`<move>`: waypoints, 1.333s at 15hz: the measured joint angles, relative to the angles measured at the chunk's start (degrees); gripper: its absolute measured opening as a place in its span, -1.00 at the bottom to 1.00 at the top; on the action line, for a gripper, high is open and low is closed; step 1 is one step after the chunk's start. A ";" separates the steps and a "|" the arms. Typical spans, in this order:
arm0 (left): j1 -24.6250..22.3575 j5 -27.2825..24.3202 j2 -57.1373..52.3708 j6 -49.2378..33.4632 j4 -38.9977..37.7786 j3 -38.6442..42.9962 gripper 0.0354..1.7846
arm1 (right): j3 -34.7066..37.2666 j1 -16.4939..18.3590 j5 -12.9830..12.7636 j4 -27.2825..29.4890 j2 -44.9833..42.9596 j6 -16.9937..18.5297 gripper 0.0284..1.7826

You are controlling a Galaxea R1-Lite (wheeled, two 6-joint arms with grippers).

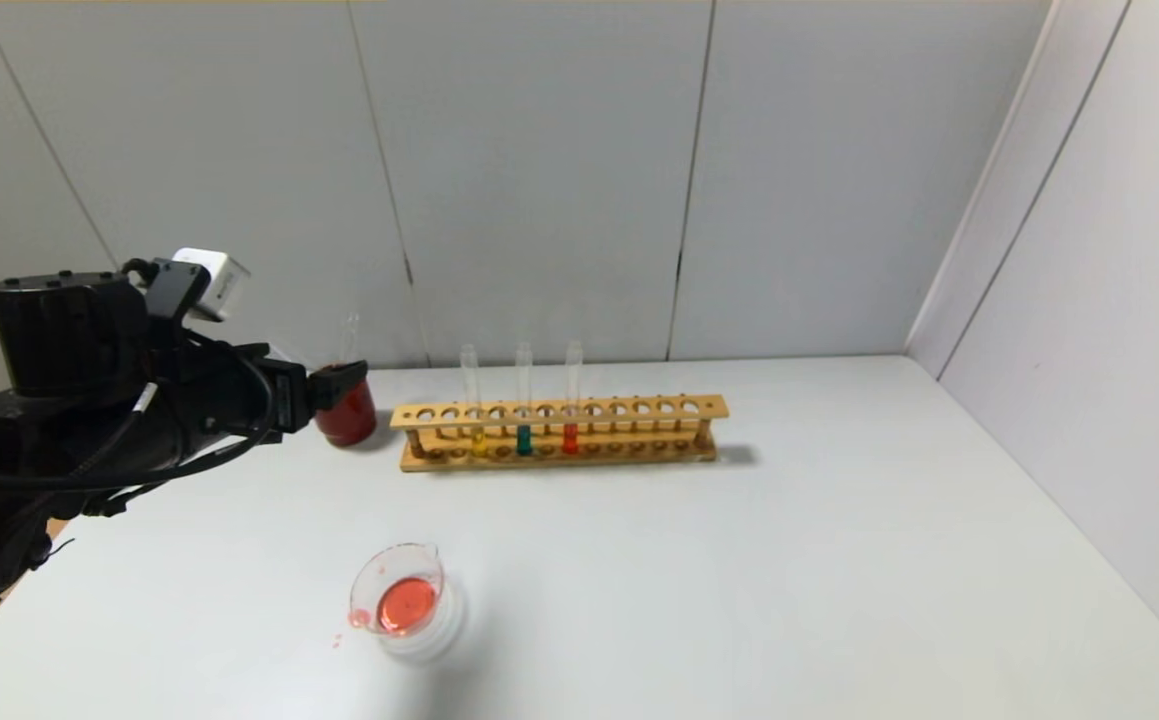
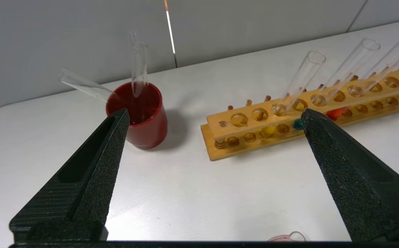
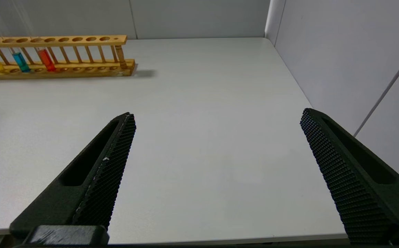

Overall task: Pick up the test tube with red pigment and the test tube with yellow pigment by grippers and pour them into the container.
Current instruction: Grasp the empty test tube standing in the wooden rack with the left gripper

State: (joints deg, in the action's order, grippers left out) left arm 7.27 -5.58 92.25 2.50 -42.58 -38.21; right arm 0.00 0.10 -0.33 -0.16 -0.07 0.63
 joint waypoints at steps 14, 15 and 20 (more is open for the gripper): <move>7.89 0.22 2.93 -1.95 -2.38 3.75 0.96 | 0.00 0.00 0.00 0.00 0.00 -0.01 0.96; 8.19 0.05 4.12 -1.79 -4.11 3.43 0.96 | 0.00 0.00 0.00 0.00 0.00 -0.01 0.96; 8.55 -0.26 12.25 -1.24 -7.96 -2.22 0.96 | 0.00 0.00 -0.02 0.00 0.00 -0.01 0.96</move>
State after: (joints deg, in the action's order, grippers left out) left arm 15.81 -5.84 104.50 1.26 -50.54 -40.42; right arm 0.00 0.10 -0.35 -0.16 -0.07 0.62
